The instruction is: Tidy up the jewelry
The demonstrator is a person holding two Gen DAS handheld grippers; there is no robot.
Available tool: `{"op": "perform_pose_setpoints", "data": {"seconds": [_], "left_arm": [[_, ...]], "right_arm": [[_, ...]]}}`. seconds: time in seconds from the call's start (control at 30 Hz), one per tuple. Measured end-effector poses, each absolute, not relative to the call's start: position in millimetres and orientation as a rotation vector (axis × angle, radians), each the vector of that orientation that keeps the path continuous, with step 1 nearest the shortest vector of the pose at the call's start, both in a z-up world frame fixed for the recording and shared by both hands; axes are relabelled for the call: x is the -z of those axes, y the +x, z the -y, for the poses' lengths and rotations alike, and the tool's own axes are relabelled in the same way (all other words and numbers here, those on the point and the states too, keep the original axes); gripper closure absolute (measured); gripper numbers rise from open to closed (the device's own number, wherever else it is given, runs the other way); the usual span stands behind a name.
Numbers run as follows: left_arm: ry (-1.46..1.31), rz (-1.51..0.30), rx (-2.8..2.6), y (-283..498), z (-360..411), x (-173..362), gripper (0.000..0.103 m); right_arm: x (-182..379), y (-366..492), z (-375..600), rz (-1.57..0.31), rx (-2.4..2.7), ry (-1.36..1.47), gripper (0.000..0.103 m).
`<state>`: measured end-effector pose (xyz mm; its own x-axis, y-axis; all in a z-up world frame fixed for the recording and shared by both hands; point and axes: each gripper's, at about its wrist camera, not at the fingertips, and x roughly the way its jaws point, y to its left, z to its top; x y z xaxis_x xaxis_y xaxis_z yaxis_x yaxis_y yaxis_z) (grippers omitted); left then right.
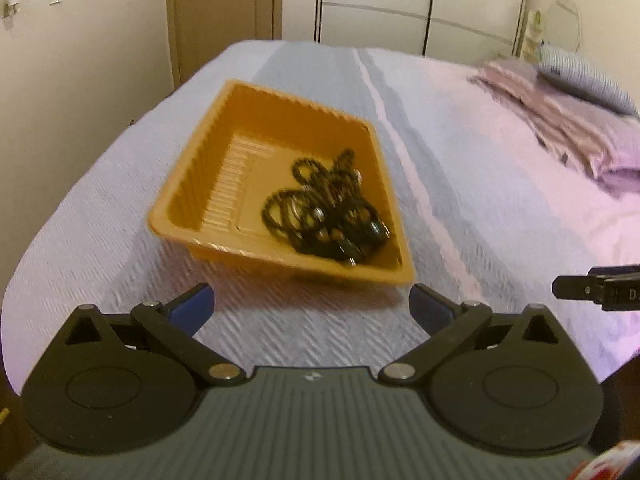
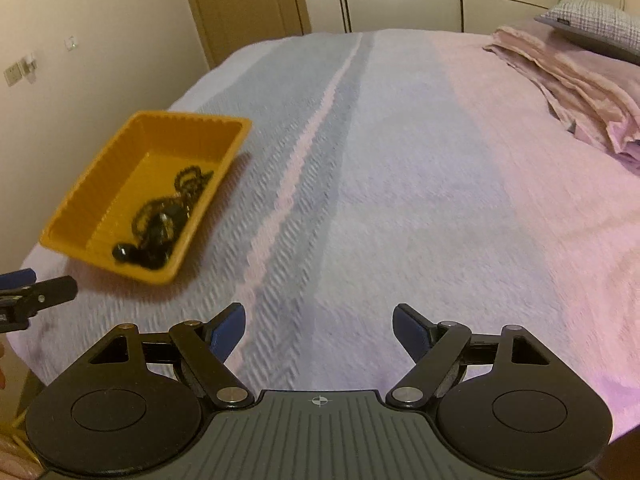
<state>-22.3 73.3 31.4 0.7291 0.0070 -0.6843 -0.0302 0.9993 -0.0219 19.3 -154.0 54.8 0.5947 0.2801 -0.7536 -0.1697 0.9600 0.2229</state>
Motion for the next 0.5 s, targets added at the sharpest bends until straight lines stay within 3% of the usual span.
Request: {"op": "perform_pose_setpoints", "data": {"seconds": [0.5], "left_arm": [[-0.012, -0.844, 0.023, -23, -35, -8, 0.000]], "right_arm": [[-38, 3, 149, -0.956, -0.264, 0.109, 0.023]]}}
